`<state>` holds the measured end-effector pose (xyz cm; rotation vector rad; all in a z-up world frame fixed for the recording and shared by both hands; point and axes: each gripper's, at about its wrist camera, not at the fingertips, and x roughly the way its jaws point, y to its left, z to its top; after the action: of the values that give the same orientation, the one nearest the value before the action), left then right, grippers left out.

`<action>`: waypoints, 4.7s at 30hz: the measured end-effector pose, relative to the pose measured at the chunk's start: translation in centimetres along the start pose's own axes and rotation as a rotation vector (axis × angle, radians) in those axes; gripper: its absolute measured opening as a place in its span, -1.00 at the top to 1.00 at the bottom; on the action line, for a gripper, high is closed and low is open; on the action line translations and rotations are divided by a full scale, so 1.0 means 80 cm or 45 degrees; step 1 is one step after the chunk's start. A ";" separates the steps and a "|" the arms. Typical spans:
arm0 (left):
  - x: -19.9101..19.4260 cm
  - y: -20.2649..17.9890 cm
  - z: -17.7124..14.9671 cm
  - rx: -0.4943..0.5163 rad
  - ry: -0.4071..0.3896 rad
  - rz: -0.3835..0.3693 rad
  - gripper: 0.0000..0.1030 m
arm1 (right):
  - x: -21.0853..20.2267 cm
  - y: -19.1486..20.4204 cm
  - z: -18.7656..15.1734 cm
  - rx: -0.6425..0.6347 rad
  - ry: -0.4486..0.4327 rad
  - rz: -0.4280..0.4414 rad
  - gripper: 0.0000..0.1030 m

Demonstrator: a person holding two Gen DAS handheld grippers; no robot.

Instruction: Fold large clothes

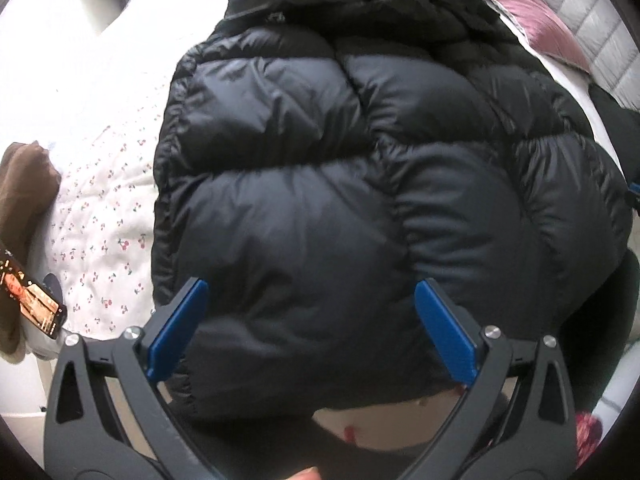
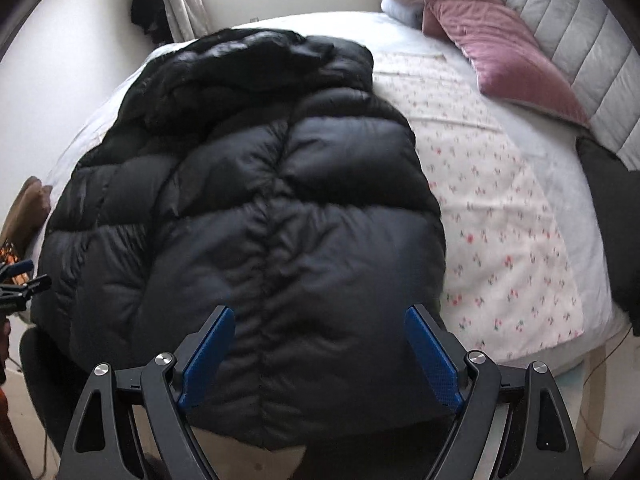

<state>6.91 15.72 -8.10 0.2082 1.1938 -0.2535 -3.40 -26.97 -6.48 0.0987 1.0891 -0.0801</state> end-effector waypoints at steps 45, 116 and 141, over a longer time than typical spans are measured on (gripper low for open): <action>-0.051 0.082 -0.061 -0.130 -0.204 -0.872 0.81 | 0.003 -0.087 0.003 0.314 -0.069 0.844 0.84; 0.018 0.167 0.392 -0.422 -0.306 -0.543 -0.13 | 0.016 -0.025 0.382 0.133 -0.285 0.549 -0.79; -0.011 0.011 0.301 -0.008 -0.292 -0.652 -0.91 | 0.101 0.058 0.343 -0.005 -0.215 0.330 0.76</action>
<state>28.28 9.61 1.29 -0.1361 1.0034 -0.7021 24.97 -25.76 -0.84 0.2245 0.9005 0.1445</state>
